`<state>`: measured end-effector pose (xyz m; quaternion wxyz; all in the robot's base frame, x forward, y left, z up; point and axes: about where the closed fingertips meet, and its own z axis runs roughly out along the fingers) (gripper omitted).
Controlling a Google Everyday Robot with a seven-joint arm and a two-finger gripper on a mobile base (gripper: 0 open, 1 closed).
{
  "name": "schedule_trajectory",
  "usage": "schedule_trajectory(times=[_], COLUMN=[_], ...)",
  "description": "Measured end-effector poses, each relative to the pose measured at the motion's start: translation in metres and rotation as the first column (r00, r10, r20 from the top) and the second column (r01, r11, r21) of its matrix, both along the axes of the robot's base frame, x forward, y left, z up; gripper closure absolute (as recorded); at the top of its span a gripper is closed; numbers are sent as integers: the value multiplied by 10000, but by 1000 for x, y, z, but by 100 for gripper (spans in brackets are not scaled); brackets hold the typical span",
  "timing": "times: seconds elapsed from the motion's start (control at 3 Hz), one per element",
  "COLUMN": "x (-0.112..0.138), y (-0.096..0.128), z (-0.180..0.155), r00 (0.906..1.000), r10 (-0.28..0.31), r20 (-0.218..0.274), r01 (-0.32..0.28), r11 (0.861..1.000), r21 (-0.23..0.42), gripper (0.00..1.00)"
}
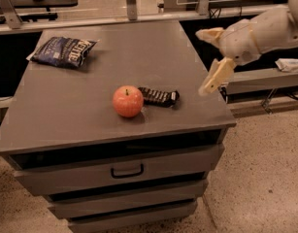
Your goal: Move rxbar chocolate near apple
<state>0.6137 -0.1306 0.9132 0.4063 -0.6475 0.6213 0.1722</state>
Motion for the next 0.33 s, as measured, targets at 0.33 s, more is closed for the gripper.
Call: schedule_trajectory(times=[0.33], x=[8], y=[-8], z=[13], r00=[9992], r10=[-271], r20=[298], r01=[264], r11=[9993], r21=[252], gripper=[0])
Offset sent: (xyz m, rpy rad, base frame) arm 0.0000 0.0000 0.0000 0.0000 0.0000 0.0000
